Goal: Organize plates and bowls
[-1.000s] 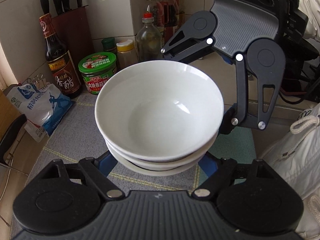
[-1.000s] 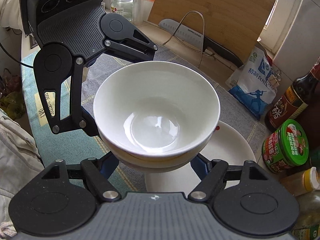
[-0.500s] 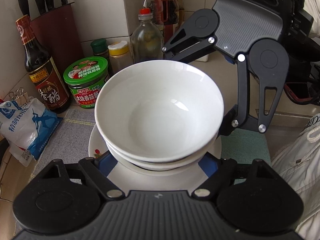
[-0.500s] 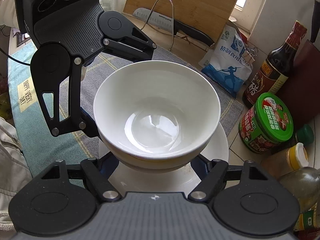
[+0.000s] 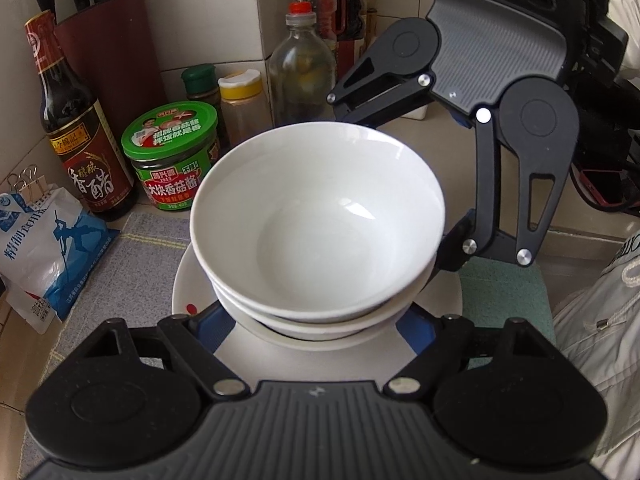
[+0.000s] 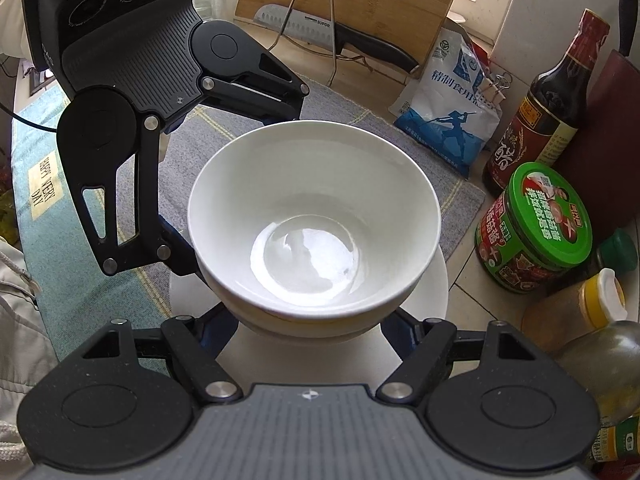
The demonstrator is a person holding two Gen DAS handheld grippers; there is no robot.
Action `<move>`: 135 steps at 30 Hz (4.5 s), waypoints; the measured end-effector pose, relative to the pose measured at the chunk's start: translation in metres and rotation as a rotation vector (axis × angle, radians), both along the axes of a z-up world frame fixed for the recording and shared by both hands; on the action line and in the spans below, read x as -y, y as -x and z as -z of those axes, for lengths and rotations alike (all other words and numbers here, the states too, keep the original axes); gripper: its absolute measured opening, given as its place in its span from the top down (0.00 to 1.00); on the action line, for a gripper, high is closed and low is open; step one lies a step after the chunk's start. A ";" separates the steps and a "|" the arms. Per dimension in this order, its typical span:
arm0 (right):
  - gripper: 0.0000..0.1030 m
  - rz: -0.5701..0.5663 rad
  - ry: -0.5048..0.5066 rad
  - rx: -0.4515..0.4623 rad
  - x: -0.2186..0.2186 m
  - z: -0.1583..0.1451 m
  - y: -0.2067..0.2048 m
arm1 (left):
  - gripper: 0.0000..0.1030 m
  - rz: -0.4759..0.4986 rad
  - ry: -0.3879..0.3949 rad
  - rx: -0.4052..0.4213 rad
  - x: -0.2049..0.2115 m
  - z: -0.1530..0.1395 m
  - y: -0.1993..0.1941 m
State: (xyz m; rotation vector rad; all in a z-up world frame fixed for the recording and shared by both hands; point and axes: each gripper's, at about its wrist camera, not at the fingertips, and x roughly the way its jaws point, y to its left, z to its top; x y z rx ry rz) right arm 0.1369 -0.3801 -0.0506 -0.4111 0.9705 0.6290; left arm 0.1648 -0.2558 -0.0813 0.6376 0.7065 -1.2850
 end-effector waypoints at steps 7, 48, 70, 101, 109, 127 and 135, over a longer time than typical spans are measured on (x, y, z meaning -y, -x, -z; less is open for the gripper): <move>0.21 0.007 -0.005 -0.005 0.001 0.001 -0.001 | 0.17 -0.002 0.005 -0.006 0.000 0.001 -0.002; 0.00 0.757 -0.020 0.233 -0.056 -0.078 0.083 | 0.00 -0.608 0.335 0.219 -0.119 -0.066 0.062; 0.00 1.174 -0.095 0.286 -0.116 -0.085 0.145 | 0.00 -0.752 0.231 0.118 -0.147 -0.104 0.105; 0.00 1.185 -0.064 0.328 -0.119 -0.096 0.148 | 0.00 -0.759 0.212 0.102 -0.146 -0.110 0.108; 0.00 1.187 -0.053 0.336 -0.121 -0.097 0.147 | 0.00 -0.759 0.215 0.101 -0.146 -0.110 0.106; 0.00 1.186 -0.037 0.354 -0.123 -0.101 0.149 | 0.00 -0.762 0.217 0.103 -0.146 -0.111 0.108; 0.00 1.187 -0.032 0.359 -0.124 -0.102 0.150 | 0.00 -0.761 0.217 0.104 -0.146 -0.111 0.108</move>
